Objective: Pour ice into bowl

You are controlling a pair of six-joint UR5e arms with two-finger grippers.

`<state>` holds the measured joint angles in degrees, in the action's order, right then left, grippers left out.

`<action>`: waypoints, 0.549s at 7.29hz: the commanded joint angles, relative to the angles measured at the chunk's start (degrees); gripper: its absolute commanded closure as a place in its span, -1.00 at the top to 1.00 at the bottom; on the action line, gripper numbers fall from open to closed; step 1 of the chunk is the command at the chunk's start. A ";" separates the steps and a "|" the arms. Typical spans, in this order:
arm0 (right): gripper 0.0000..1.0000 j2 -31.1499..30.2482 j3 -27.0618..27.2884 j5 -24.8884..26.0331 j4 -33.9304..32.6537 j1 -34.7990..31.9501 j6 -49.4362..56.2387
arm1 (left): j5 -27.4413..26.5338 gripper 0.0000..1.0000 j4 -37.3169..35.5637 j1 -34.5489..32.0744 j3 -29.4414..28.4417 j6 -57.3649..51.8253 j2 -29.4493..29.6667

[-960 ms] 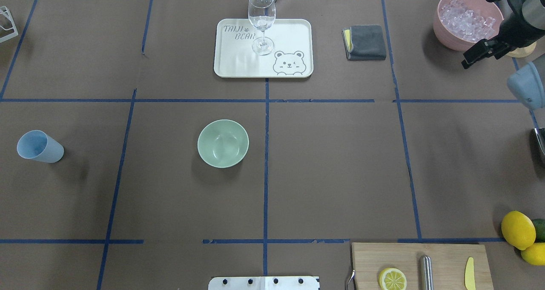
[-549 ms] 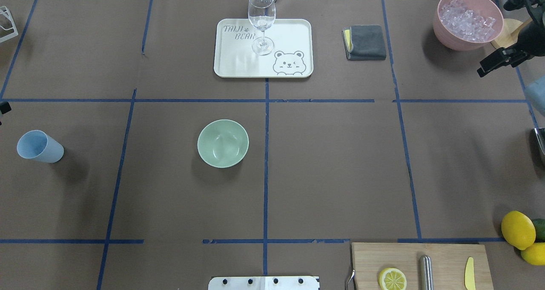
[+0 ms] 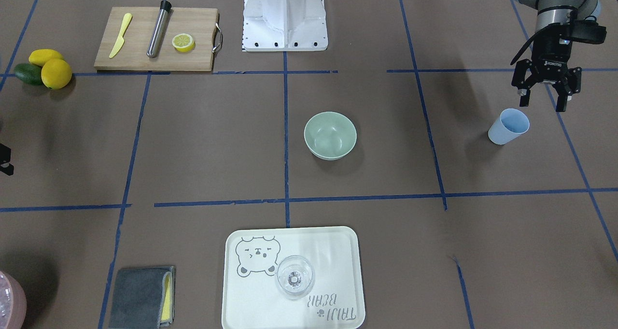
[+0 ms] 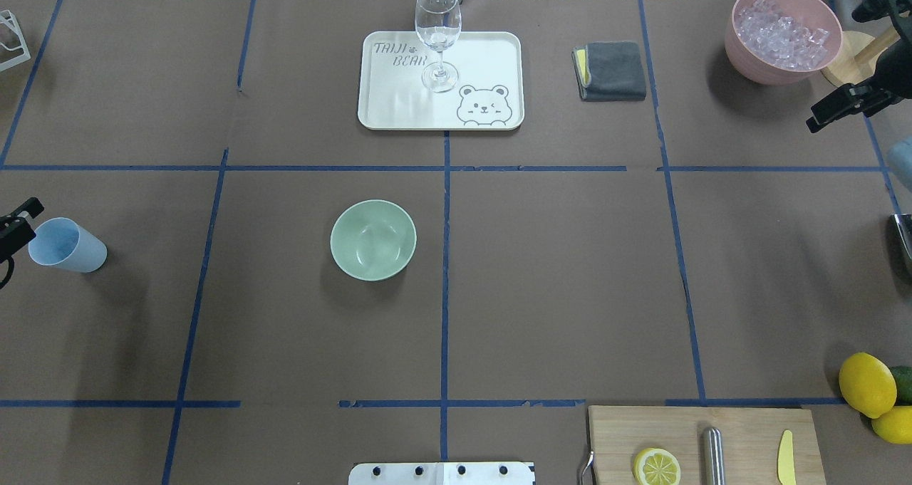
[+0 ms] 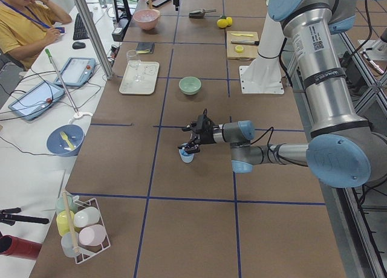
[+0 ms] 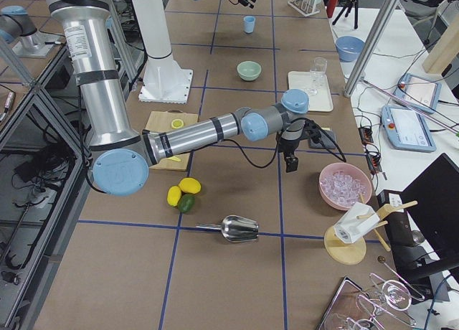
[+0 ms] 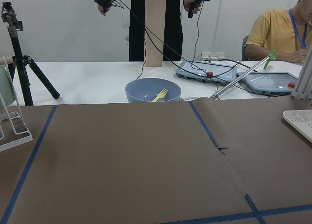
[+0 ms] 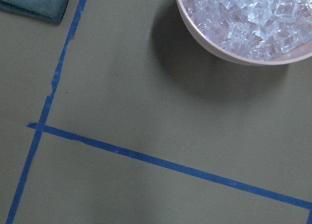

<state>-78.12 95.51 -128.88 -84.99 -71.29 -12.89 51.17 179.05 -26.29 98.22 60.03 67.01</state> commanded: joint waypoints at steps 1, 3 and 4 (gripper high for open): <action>1.00 -0.63 0.81 0.03 0.00 -0.17 -0.30 | -10.62 1.00 -0.10 7.89 -3.11 3.77 0.13; 1.00 -0.81 0.81 0.03 0.00 -0.17 -0.47 | -16.60 1.00 -0.19 12.12 -6.88 4.05 2.75; 1.00 -0.90 0.81 0.03 0.00 -0.17 -0.47 | -18.37 1.00 -0.10 13.45 -9.34 4.05 4.25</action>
<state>-78.91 96.30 -128.85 -84.99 -71.45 -13.31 35.57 178.89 -14.83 91.66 63.96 69.50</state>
